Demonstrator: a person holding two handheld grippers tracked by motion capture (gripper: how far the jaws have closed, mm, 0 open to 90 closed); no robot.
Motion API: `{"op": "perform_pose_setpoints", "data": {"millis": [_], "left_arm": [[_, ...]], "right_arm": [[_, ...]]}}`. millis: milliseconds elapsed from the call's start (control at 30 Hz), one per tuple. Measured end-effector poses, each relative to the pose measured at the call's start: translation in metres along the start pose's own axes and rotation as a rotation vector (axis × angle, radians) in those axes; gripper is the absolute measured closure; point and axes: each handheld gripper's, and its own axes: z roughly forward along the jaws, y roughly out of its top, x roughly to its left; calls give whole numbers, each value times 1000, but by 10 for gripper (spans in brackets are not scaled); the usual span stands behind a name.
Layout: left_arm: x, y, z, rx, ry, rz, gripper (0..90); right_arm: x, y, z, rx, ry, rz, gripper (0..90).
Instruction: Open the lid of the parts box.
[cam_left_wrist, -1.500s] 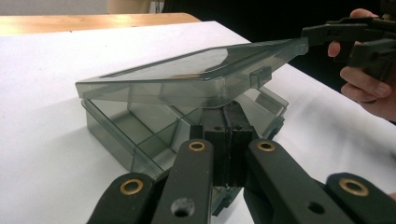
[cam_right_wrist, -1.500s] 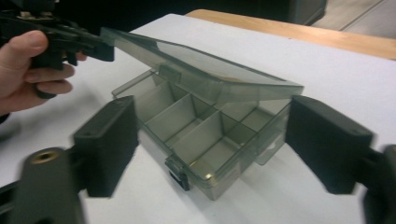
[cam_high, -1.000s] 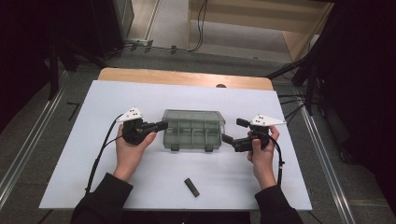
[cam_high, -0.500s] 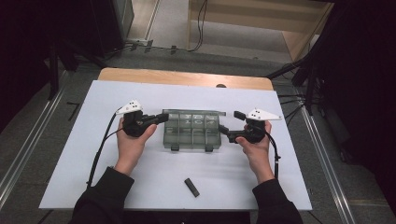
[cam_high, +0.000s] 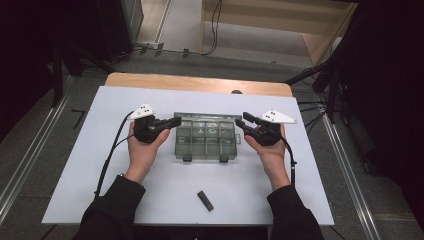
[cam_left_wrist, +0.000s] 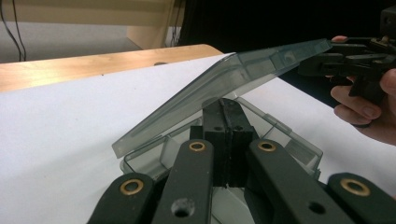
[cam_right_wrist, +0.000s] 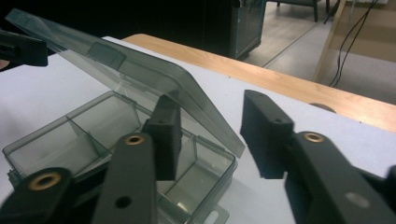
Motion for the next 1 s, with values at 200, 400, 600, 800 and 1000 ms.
{"op": "perform_pose_setpoints", "data": {"millis": [200, 400, 600, 800, 1000], "left_arm": [[2, 1, -2, -3, 29, 21, 886], [9, 1, -3, 3, 73, 26, 809], [19, -2, 2, 1, 133, -4, 693], [29, -9, 18, 33, 152, 16, 680], [35, -9, 32, 51, 145, -5, 682]], "right_arm": [[3, 8, -1, -44, 4, -40, 679], [2, 16, 2, -63, -22, -50, 734], [-3, 17, 6, -71, -28, -2, 775], [-6, 17, 11, -73, -35, 23, 788], [-12, 21, 17, -75, -35, 54, 792]]}}
